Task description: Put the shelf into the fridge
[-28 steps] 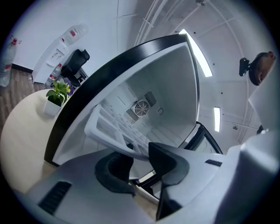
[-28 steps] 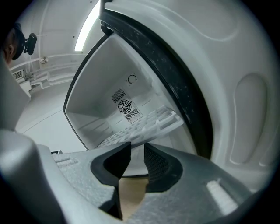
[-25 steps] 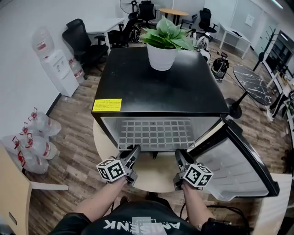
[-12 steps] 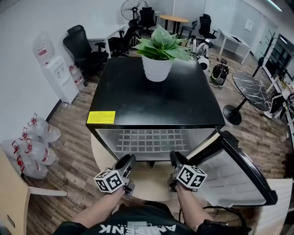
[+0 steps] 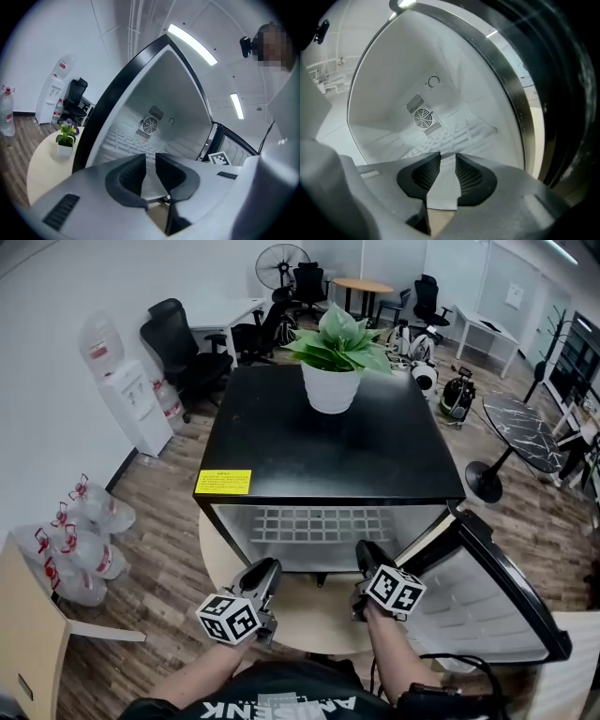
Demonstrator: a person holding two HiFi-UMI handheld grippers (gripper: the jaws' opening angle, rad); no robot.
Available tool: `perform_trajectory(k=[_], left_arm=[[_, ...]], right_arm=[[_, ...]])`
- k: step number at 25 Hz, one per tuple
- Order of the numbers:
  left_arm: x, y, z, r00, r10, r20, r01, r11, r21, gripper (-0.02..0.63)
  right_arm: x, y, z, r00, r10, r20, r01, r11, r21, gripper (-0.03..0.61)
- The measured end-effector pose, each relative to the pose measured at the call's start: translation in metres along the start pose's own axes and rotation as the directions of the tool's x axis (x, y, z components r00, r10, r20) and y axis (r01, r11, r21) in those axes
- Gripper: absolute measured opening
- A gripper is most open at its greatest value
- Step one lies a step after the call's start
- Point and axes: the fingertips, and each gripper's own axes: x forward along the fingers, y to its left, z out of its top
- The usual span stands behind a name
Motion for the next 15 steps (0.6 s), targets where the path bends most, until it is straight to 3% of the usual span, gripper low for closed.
perform_trajectory(k=[4, 10, 15], left_arm=[[-0.015, -0.006, 0.019, 0.999, -0.011, 0.035, 0.01, 0.999, 0.042, 0.063], [-0.049, -0.004, 0.035, 0.993, -0.103, 0.052, 0.101, 0.994, 0.029, 0.018], [-0.08, -0.015, 0.053, 0.985, -0.16, 0.062, 0.154, 0.984, 0.091, 0.003]], right_arm=[[0.008, -0.002, 0.006, 1.0, -0.015, 0.005, 0.015, 1.0, -0.019, 0.101], [0.006, 0.001, 0.002, 0.999, -0.036, 0.016, 0.038, 0.994, -0.103, 0.101], [-0.035, 0.044, 0.003, 0.998, 0.021, 0.058, -0.012, 0.99, -0.143, 0.101]])
